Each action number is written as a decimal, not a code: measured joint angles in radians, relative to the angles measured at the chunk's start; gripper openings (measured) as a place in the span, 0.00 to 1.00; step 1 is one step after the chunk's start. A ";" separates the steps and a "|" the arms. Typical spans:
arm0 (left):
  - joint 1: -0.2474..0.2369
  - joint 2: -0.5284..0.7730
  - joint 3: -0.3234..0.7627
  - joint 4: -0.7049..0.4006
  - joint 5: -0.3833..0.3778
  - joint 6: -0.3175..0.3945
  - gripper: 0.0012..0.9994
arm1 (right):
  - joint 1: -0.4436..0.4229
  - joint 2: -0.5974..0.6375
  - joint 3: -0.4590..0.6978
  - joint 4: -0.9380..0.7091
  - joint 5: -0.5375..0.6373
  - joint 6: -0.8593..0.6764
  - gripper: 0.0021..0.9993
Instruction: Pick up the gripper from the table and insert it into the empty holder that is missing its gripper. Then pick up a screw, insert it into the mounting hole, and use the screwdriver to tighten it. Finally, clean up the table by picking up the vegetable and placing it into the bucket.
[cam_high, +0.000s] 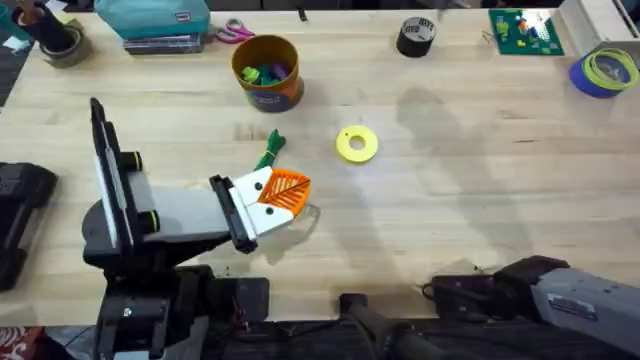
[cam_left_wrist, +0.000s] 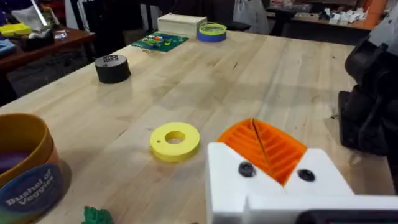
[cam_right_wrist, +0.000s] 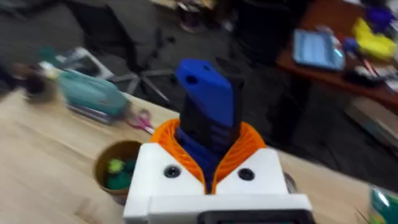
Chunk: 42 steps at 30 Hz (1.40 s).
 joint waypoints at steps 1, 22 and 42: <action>0.000 0.000 0.000 0.000 0.000 0.000 0.00 | 0.015 -0.006 0.000 0.026 -0.023 0.002 0.02; 0.000 0.000 0.000 0.000 0.000 0.000 0.00 | 0.145 0.006 -0.252 0.815 -0.677 0.204 0.02; 0.000 0.000 0.000 0.000 0.000 0.000 0.00 | 0.299 0.053 -0.341 0.999 -0.930 0.309 0.02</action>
